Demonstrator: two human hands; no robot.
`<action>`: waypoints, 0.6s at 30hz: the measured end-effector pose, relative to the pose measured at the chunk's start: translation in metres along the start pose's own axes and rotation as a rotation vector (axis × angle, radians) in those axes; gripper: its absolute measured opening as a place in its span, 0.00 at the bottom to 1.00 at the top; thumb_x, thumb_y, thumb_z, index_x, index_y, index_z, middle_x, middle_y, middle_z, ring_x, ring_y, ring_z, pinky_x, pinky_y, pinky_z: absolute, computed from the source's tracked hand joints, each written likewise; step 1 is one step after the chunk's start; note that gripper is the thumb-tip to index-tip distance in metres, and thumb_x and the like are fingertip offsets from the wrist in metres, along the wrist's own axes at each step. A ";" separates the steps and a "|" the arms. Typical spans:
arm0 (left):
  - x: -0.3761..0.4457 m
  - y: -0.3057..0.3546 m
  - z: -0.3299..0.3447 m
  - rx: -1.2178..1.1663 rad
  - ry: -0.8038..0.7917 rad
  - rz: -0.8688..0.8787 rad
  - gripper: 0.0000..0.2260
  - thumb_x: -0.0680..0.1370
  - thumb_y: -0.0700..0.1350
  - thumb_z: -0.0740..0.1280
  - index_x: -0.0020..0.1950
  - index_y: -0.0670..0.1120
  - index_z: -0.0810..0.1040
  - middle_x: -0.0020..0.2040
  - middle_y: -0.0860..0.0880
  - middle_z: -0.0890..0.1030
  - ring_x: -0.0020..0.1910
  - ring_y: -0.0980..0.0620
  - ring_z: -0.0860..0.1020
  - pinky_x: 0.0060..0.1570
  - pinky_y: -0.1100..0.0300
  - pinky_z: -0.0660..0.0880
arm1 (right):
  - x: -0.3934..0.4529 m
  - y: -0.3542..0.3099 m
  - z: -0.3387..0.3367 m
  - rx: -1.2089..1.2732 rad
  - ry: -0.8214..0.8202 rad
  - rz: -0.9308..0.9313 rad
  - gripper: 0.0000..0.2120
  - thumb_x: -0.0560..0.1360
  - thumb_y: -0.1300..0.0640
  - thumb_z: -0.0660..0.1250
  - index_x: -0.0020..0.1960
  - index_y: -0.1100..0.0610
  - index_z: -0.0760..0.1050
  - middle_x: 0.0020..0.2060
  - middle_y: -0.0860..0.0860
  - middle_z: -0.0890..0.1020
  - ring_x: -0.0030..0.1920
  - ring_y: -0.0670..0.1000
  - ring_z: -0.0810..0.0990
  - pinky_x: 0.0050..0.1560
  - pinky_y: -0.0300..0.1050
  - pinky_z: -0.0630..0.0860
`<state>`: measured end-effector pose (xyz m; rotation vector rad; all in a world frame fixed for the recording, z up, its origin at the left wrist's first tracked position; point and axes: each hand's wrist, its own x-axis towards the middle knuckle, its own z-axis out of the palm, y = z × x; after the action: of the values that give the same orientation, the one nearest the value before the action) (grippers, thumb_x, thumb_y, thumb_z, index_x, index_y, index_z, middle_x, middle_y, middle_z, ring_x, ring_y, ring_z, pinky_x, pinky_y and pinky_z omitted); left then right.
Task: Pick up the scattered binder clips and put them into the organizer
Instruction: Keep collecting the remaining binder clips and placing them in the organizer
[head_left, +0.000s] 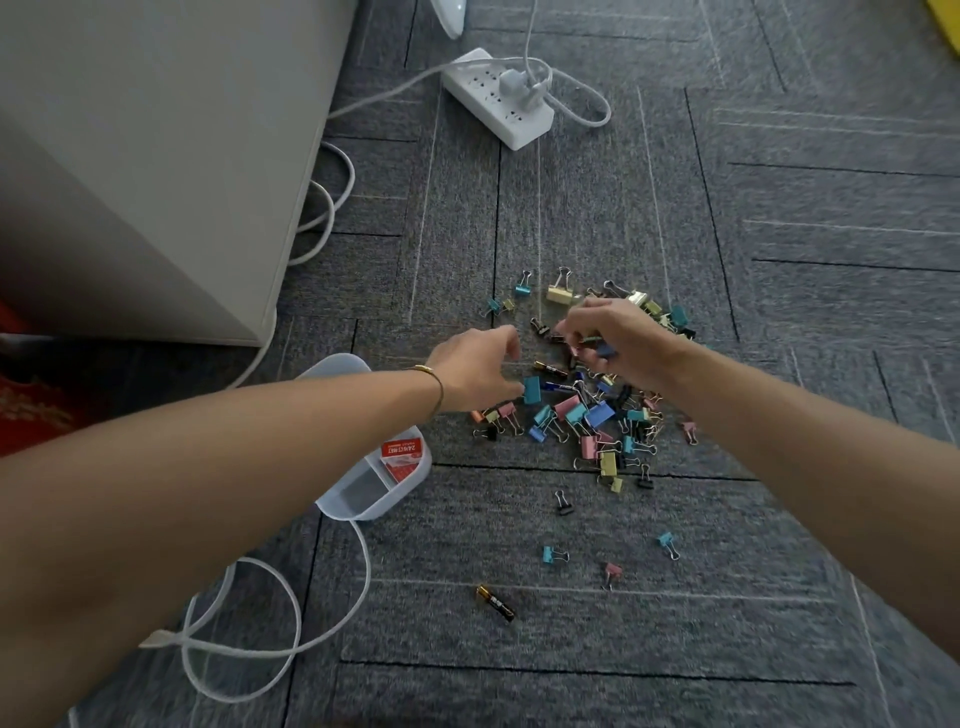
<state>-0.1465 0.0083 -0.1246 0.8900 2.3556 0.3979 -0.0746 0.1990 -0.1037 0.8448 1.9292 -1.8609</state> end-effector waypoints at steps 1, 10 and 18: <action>0.002 0.003 0.002 0.048 -0.005 0.018 0.17 0.77 0.54 0.72 0.63 0.53 0.73 0.46 0.54 0.78 0.40 0.53 0.76 0.44 0.54 0.76 | -0.004 0.004 -0.004 -0.042 0.010 0.008 0.05 0.76 0.59 0.70 0.46 0.60 0.76 0.34 0.50 0.77 0.31 0.45 0.70 0.29 0.37 0.65; 0.013 0.018 0.015 0.318 0.032 0.218 0.11 0.78 0.54 0.70 0.47 0.49 0.74 0.46 0.50 0.78 0.44 0.47 0.78 0.43 0.53 0.76 | -0.028 0.040 0.001 -0.814 0.108 -0.063 0.12 0.82 0.52 0.64 0.46 0.56 0.81 0.32 0.49 0.81 0.25 0.46 0.71 0.25 0.39 0.67; 0.008 0.019 0.001 -0.475 -0.167 -0.049 0.07 0.80 0.42 0.66 0.42 0.45 0.75 0.38 0.45 0.84 0.24 0.56 0.72 0.22 0.64 0.66 | -0.034 0.043 0.020 -1.299 0.281 -0.259 0.15 0.73 0.42 0.69 0.44 0.55 0.76 0.35 0.49 0.79 0.39 0.55 0.80 0.35 0.45 0.72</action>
<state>-0.1415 0.0278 -0.1201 0.6110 2.0001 0.7902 -0.0248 0.1717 -0.1189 0.3917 2.8227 -0.2407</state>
